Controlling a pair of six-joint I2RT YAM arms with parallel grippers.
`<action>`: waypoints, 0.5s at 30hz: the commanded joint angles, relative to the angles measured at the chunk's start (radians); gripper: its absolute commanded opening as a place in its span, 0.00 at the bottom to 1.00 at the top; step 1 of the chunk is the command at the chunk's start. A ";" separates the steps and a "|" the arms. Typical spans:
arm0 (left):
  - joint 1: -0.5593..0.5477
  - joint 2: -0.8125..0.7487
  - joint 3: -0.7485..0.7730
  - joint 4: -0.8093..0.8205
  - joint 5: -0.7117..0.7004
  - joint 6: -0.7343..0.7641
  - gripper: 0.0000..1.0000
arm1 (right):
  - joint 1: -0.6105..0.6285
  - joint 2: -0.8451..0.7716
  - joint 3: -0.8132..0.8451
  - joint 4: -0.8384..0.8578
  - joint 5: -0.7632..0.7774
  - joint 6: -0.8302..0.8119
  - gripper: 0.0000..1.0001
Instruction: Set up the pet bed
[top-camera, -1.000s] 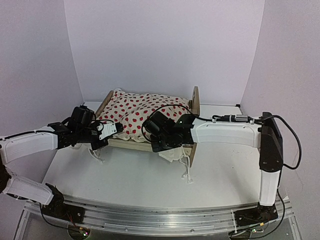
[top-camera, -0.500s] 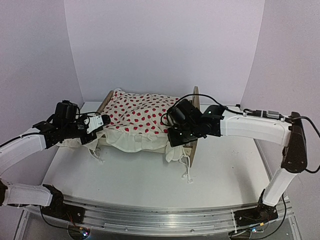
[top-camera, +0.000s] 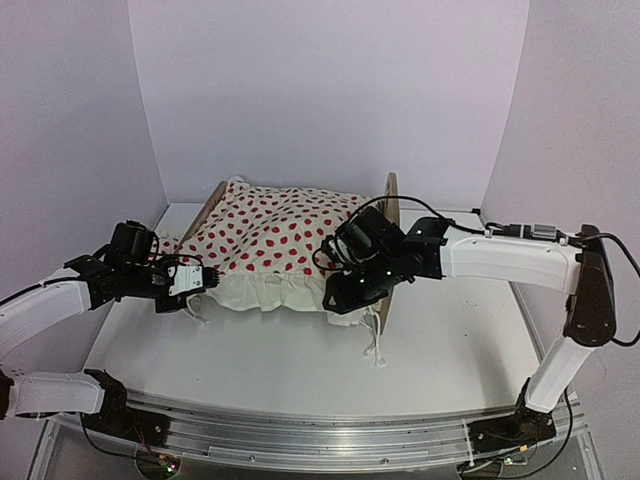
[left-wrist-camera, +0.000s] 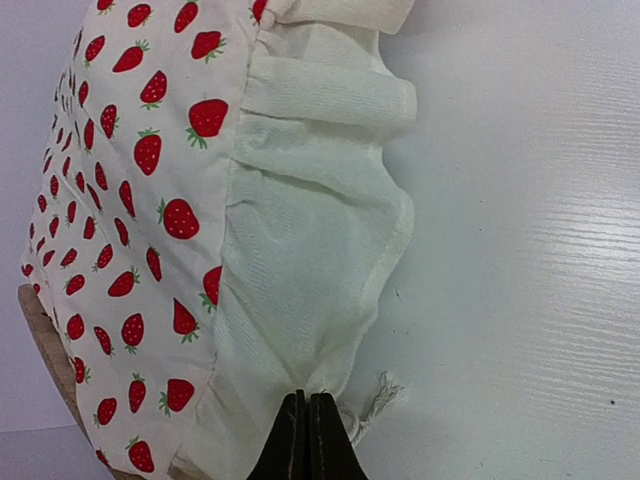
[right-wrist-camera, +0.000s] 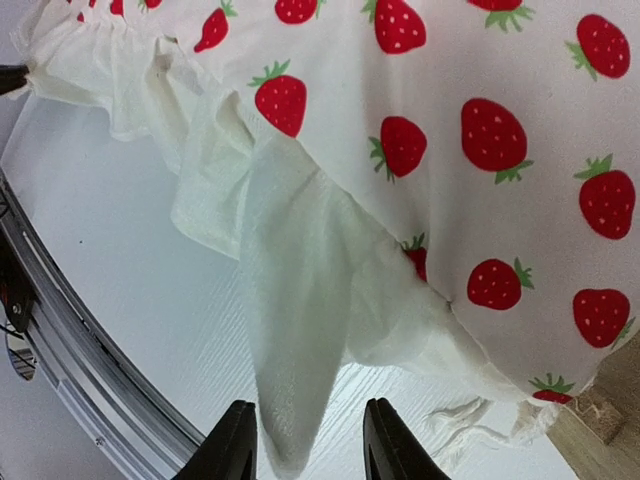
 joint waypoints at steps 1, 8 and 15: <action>0.005 -0.005 0.012 -0.027 0.025 0.036 0.09 | -0.003 -0.095 0.074 -0.052 0.120 0.014 0.40; 0.005 0.031 0.203 -0.171 0.144 -0.073 0.59 | -0.135 -0.140 -0.051 -0.089 0.269 0.022 0.40; 0.029 0.193 0.406 -0.031 -0.114 -0.527 0.62 | -0.273 -0.123 -0.043 -0.122 0.328 -0.076 0.39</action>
